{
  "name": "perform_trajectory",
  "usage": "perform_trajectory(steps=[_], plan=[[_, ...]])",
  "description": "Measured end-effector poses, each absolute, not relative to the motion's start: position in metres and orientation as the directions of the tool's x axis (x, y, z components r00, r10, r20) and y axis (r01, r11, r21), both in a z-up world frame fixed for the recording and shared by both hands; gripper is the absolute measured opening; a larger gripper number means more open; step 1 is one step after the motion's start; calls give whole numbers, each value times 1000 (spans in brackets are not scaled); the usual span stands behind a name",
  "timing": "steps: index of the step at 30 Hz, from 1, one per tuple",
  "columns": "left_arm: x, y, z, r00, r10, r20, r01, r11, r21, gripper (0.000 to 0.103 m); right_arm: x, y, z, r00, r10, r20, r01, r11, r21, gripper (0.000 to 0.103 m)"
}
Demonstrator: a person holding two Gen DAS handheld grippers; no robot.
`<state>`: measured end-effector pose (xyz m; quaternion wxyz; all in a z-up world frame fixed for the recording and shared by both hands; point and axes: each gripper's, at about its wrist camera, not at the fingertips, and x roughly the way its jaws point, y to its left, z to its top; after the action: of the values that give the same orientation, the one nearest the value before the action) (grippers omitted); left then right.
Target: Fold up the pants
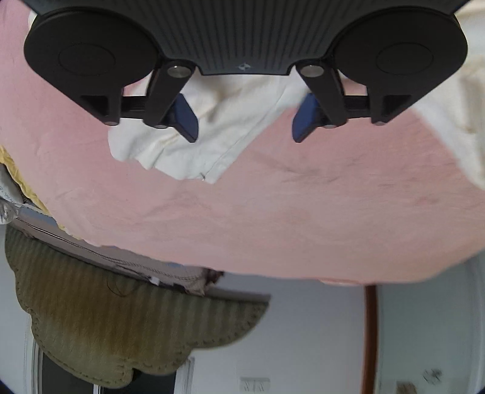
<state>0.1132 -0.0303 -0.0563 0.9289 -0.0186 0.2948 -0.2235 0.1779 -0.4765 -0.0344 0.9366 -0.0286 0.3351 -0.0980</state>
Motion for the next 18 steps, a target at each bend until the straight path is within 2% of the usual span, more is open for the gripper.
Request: perform_trajectory(steps=[3, 6, 8, 9, 10, 12, 14, 18], plan=[[114, -30, -56, 723, -433, -538, 407, 897, -174, 96, 210, -487, -53, 691, -215, -690, 190, 975, -113, 69], [116, -31, -54, 722, -434, -539, 410, 896, -173, 97, 220, -496, -61, 673, -211, -709, 216, 973, -85, 67], [114, -30, -54, 721, -436, -539, 411, 895, -173, 97, 220, -508, -60, 679, -199, -707, 258, 966, -25, 42], [115, -30, -54, 720, -436, -540, 412, 894, -173, 98, 219, -513, -58, 685, -195, -702, 276, 961, 3, 24], [116, -30, -54, 720, -437, -539, 413, 894, -174, 98, 217, -519, -56, 695, -181, -696, 293, 955, 45, 17], [115, -30, -54, 720, -439, -538, 413, 894, -177, 98, 208, -529, -54, 717, -160, -679, 319, 941, 115, 10], [116, -30, -54, 719, -440, -538, 413, 893, -178, 98, 192, -538, -48, 763, -141, -630, 338, 919, 203, 9], [116, -30, -54, 719, -439, -539, 413, 894, -177, 98, 129, -568, -33, 877, -102, -470, 340, 823, 456, 8]])
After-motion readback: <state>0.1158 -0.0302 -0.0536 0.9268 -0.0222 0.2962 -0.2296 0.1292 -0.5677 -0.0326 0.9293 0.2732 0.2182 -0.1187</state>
